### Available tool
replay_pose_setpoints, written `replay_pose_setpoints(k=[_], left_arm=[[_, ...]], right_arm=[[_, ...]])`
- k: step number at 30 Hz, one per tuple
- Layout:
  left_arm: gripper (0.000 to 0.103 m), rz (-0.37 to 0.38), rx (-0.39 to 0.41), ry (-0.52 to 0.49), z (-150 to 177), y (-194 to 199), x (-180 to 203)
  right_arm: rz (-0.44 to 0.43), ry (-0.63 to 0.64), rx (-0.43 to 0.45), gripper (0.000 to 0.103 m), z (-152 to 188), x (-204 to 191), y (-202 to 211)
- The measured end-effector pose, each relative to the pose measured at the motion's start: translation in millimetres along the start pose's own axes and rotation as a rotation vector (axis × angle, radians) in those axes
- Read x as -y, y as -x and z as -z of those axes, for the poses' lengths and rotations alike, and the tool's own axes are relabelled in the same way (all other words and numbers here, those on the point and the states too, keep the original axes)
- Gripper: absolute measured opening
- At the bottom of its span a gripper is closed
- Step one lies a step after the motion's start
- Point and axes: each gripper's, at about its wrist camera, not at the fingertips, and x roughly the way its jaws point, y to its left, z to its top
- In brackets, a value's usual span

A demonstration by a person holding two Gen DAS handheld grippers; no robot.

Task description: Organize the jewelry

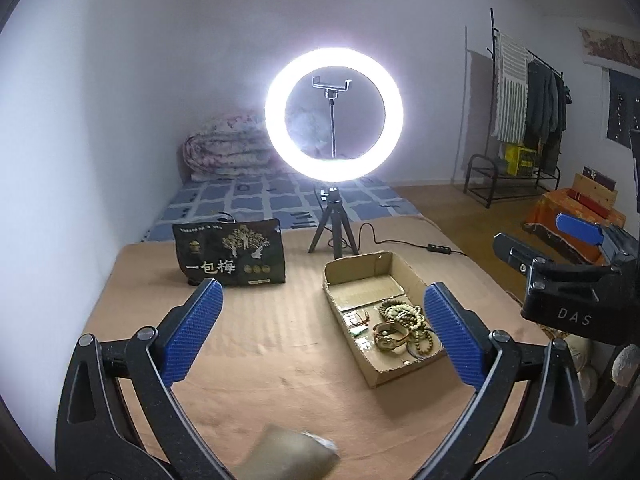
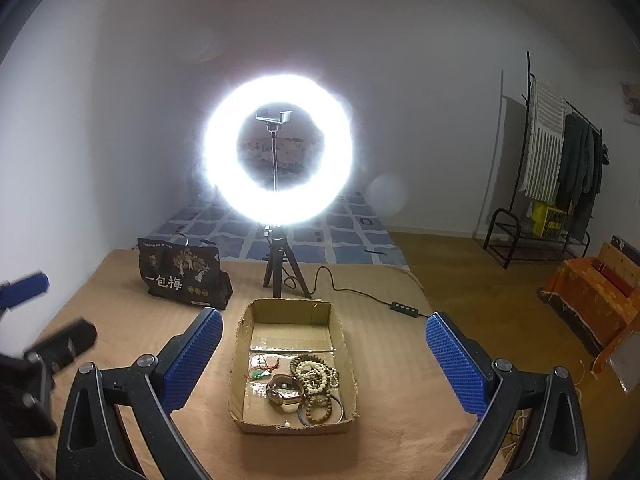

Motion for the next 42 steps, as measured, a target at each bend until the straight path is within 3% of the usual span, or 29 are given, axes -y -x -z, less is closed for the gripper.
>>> replay_pose_setpoints(k=[14,42], left_arm=[[0.103,-0.053,-0.016,-0.014,8,-4,0],[0.103,-0.061,-0.021,-0.027,10,-9,1]], right_arm=[[-0.022,0.006,-0.023,0.103,9,2,-6],[0.0,0.007,-0.028,0.103,16,2,-15]])
